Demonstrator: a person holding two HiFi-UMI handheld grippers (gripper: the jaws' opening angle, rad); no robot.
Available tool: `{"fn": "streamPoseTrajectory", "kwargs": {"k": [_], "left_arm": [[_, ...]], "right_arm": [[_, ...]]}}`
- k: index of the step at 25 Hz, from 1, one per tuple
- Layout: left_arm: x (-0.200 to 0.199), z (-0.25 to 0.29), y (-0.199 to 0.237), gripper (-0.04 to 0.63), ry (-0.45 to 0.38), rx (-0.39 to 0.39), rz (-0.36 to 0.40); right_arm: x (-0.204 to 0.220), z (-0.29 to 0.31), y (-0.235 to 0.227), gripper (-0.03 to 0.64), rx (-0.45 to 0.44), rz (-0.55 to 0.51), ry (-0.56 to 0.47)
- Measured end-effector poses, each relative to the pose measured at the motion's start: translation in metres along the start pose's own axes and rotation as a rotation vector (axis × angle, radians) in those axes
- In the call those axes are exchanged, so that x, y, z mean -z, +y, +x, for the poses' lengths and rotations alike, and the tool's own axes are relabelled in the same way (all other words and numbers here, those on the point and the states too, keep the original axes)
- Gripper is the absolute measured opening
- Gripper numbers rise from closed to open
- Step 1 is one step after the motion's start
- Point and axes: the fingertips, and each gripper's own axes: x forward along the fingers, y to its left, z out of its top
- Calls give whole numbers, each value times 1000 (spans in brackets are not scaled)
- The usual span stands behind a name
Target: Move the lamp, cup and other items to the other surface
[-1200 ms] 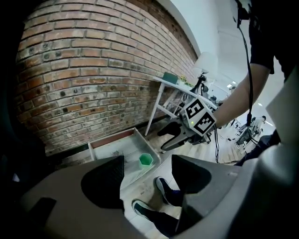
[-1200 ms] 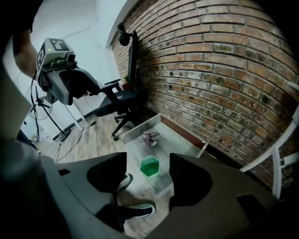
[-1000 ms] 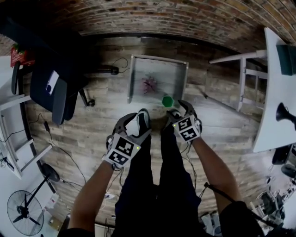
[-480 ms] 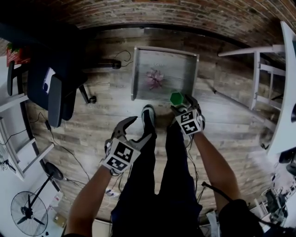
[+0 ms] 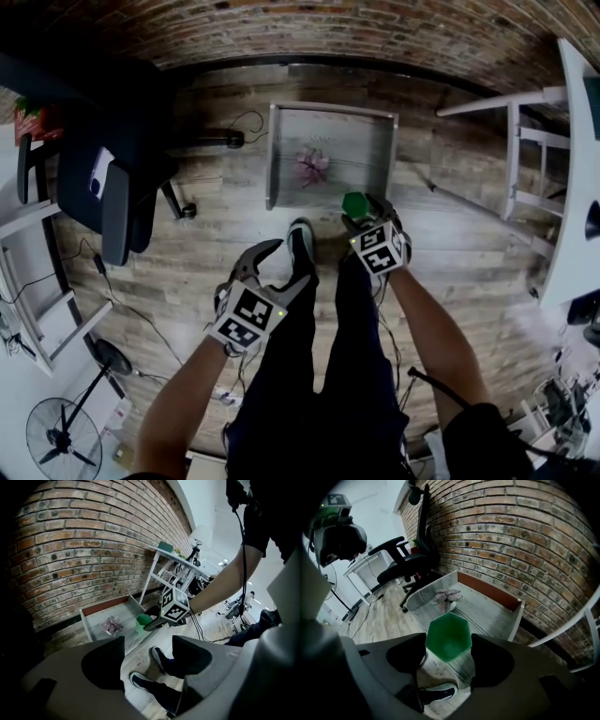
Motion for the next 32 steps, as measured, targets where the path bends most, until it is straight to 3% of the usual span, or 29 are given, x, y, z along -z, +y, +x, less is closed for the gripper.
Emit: {"fn": "streamPoseTrajectory", "kwargs": {"k": [5,12,20,26,32], "left_arm": [[-29,-25,-9,313,-36,-3,-2],[-88,-88,-23,313,-103,-20,63],[-144,-164,-19,313,-192,-52,112],[-166,-195,-39,313,-223,-20,139],[-212,-194,-45,313,-281,39,201]], "right_arm": [[-25,-50,9,305,-26,-9,-20],[-69,-150,7,305,-4,-36,-65],[-134,-278,-3,305,136,133,-195],[-141,-361,9,305,158,258,-259],[-140,-435,-36,305,334,333,-368]]}}
